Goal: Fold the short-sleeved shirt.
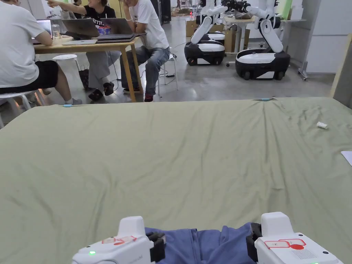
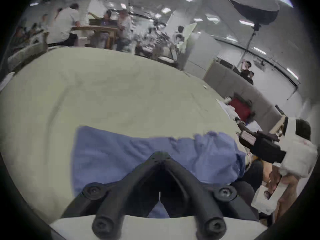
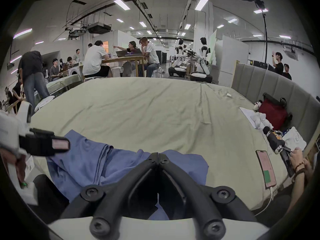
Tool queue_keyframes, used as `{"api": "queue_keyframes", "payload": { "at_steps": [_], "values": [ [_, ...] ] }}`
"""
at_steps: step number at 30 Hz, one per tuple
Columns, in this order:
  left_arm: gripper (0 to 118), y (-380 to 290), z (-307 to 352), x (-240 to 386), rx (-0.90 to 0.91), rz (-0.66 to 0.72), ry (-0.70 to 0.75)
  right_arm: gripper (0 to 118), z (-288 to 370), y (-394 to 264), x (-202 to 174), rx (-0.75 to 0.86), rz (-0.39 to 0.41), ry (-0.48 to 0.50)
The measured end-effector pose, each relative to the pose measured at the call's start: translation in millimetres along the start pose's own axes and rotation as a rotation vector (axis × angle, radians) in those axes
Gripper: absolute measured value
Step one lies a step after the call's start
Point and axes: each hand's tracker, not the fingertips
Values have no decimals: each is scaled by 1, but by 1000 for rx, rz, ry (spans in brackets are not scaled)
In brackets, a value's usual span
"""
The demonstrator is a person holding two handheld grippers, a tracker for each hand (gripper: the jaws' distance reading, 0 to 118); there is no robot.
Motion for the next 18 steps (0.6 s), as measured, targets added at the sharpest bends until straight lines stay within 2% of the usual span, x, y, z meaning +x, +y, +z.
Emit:
{"api": "queue_keyframes", "payload": {
  "at_steps": [3, 6, 7, 8, 9, 10, 11, 14, 18],
  "values": [
    [0, 0, 9, -13, 18, 60, -33, 0, -4, 1, -12, 4, 31, 7],
    [0, -5, 21, -39, 81, 119, 1, 0, -1, 2, -17, 3, 36, 12],
    [5, -7, 26, -52, 102, 152, 0, 0, 2, 1, -20, 4, 35, 14],
    [33, -8, 30, -66, 109, 189, 5, 0, 2, 1, -21, 5, 35, 14],
    [67, -10, 30, -81, 91, 247, 14, 0, 2, 0, -22, 3, 37, 13],
    [94, -13, 31, -93, 90, 288, 21, 0, 1, 0, -24, 1, 39, 13],
    [106, -17, 33, -103, 106, 317, 17, 0, -1, -1, -26, -2, 43, 12],
    [105, -31, 28, -122, 78, 495, -51, 0, -2, -2, -36, -11, 71, 8],
    [105, -66, -15, -152, 30, 850, -379, 0, 4, 2, -42, -4, 88, 18]
  ]
}}
